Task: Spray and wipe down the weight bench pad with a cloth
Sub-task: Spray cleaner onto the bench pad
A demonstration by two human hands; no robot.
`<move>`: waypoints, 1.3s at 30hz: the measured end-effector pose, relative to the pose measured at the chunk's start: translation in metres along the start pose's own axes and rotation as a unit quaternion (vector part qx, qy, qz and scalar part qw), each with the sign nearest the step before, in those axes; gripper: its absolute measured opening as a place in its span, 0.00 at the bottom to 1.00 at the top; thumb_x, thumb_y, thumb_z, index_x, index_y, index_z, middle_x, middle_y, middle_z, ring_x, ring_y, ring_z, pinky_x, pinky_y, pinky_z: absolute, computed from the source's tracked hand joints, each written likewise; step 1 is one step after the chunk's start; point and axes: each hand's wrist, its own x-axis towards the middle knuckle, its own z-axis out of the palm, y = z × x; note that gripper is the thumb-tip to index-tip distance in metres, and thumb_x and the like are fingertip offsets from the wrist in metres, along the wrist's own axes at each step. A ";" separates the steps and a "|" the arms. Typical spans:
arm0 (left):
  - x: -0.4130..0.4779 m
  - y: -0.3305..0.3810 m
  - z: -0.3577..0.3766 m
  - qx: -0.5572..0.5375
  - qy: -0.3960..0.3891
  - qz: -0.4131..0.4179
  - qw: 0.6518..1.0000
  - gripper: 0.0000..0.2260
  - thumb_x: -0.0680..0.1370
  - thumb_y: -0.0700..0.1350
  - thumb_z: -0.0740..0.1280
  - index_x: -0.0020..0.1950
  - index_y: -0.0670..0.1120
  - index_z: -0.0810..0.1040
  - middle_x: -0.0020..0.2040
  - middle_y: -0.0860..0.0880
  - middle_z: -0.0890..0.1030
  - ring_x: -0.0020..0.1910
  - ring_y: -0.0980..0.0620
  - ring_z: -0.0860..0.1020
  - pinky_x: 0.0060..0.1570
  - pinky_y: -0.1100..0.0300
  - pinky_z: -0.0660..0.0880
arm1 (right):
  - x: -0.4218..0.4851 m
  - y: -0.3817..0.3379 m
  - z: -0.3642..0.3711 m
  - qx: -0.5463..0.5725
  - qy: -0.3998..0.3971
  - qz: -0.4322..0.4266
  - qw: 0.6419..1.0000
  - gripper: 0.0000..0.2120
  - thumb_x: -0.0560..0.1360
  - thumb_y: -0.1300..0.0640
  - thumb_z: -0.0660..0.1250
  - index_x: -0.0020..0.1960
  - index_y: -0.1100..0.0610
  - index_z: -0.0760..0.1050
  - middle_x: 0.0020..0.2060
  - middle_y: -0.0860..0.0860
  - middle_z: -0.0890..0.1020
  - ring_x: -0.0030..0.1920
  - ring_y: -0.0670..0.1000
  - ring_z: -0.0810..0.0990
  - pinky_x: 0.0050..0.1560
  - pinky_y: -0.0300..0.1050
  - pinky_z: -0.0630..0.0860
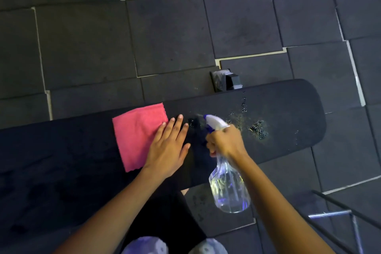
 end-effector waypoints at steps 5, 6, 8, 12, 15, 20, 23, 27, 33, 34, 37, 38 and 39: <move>0.030 0.015 -0.001 -0.014 -0.001 0.045 0.999 0.27 0.77 0.55 0.54 0.73 0.45 0.68 0.75 0.44 0.65 0.74 0.44 0.64 0.71 0.45 0.55 | 0.015 -0.001 -0.043 0.053 0.084 0.012 0.995 0.16 0.55 0.67 0.59 0.41 0.69 0.78 0.23 0.57 0.75 0.24 0.54 0.71 0.32 0.48 0.72; 0.037 0.022 0.002 -0.019 -0.008 0.058 0.998 0.27 0.77 0.55 0.54 0.73 0.46 0.68 0.76 0.44 0.64 0.75 0.44 0.62 0.72 0.45 0.54 | 0.017 0.001 -0.052 0.052 0.097 0.013 0.994 0.19 0.55 0.66 0.59 0.43 0.65 0.79 0.24 0.57 0.75 0.24 0.54 0.71 0.31 0.48 0.72; 0.050 0.038 0.007 -0.029 -0.022 0.084 0.996 0.27 0.77 0.56 0.54 0.74 0.46 0.65 0.77 0.44 0.61 0.76 0.44 0.59 0.73 0.44 0.55 | 0.022 0.006 -0.071 0.032 0.121 0.006 0.992 0.21 0.55 0.66 0.58 0.44 0.54 0.80 0.24 0.57 0.75 0.25 0.54 0.72 0.29 0.50 0.74; 0.073 0.073 0.016 -0.045 -0.049 0.137 0.988 0.28 0.79 0.56 0.52 0.77 0.47 0.59 0.79 0.44 0.54 0.78 0.44 0.51 0.75 0.43 0.53 | 0.028 0.017 -0.113 0.014 0.157 0.010 0.987 0.24 0.54 0.64 0.58 0.43 0.46 0.81 0.23 0.53 0.75 0.25 0.55 0.72 0.32 0.52 0.76; 0.088 0.104 0.020 -0.043 -0.064 0.168 0.983 0.28 0.80 0.56 0.54 0.78 0.48 0.55 0.80 0.45 0.49 0.78 0.45 0.46 0.76 0.44 0.49 | 0.031 0.030 -0.144 0.013 0.190 0.024 0.981 0.23 0.56 0.64 0.59 0.44 0.47 0.82 0.22 0.51 0.76 0.23 0.53 0.74 0.33 0.57 0.82; 0.114 0.159 0.023 -0.043 -0.076 0.189 0.978 0.28 0.81 0.55 0.55 0.79 0.49 0.52 0.80 0.45 0.45 0.78 0.45 0.43 0.76 0.45 0.47 | 0.035 0.054 -0.199 0.027 0.241 0.016 0.970 0.21 0.53 0.63 0.58 0.38 0.46 0.81 0.24 0.55 0.76 0.23 0.56 0.73 0.31 0.54 0.78; 0.122 0.188 0.025 -0.036 -0.100 0.170 0.980 0.28 0.81 0.55 0.55 0.79 0.49 0.51 0.80 0.45 0.43 0.78 0.45 0.41 0.76 0.45 0.45 | 0.035 0.077 -0.226 -0.011 0.254 0.018 0.967 0.26 0.54 0.62 0.57 0.41 0.37 0.81 0.24 0.56 0.76 0.25 0.57 0.74 0.31 0.53 0.79; 0.110 0.212 0.032 -0.041 -0.090 0.123 0.988 0.28 0.81 0.55 0.55 0.79 0.49 0.52 0.79 0.43 0.43 0.78 0.45 0.43 0.76 0.43 0.46 | 0.028 0.117 -0.241 -0.143 0.203 0.031 0.968 0.21 0.58 0.58 0.57 0.47 0.50 0.81 0.27 0.57 0.81 0.30 0.60 0.81 0.36 0.52 0.81; 0.077 0.212 0.049 -0.039 -0.053 0.073 0.995 0.26 0.80 0.53 0.51 0.78 0.49 0.57 0.80 0.47 0.51 0.78 0.46 0.51 0.75 0.44 0.53 | 0.006 0.165 -0.202 -0.203 0.079 -0.005 0.976 0.05 0.64 0.63 0.62 0.32 0.57 0.68 0.28 0.56 0.78 0.30 0.61 0.75 0.27 0.44 0.67; 0.074 0.212 0.049 -0.050 -0.053 0.069 0.995 0.25 0.80 0.52 0.51 0.78 0.48 0.58 0.80 0.47 0.52 0.78 0.47 0.51 0.75 0.45 0.53 | 0.003 0.169 -0.195 -0.200 0.069 -0.027 0.977 0.09 0.65 0.66 0.62 0.30 0.56 0.65 0.27 0.54 0.75 0.28 0.58 0.73 0.25 0.41 0.63; 0.068 0.204 0.042 -0.118 -0.031 0.016 0.992 0.23 0.80 0.49 0.51 0.75 0.47 0.63 0.79 0.48 0.57 0.78 0.49 0.54 0.75 0.46 0.54 | -0.004 0.163 -0.173 -0.198 0.034 -0.088 0.976 0.13 0.63 0.65 0.61 0.30 0.51 0.59 0.27 0.49 0.70 0.28 0.50 0.67 0.25 0.38 0.61; 0.066 0.197 0.040 -0.130 -0.019 -0.008 0.991 0.23 0.80 0.48 0.52 0.75 0.47 0.65 0.78 0.48 0.58 0.77 0.50 0.55 0.75 0.46 0.54 | -0.005 0.160 -0.165 -0.206 0.015 -0.101 0.973 0.10 0.62 0.61 0.59 0.30 0.51 0.59 0.28 0.48 0.70 0.29 0.51 0.68 0.26 0.38 0.59; 0.062 0.189 0.038 -0.126 -0.008 -0.025 0.992 0.23 0.80 0.48 0.52 0.74 0.47 0.66 0.78 0.49 0.60 0.77 0.50 0.56 0.75 0.45 0.53 | -0.007 0.155 -0.158 -0.201 0.000 -0.103 0.974 0.07 0.62 0.57 0.58 0.30 0.51 0.59 0.29 0.49 0.71 0.30 0.53 0.70 0.27 0.38 0.58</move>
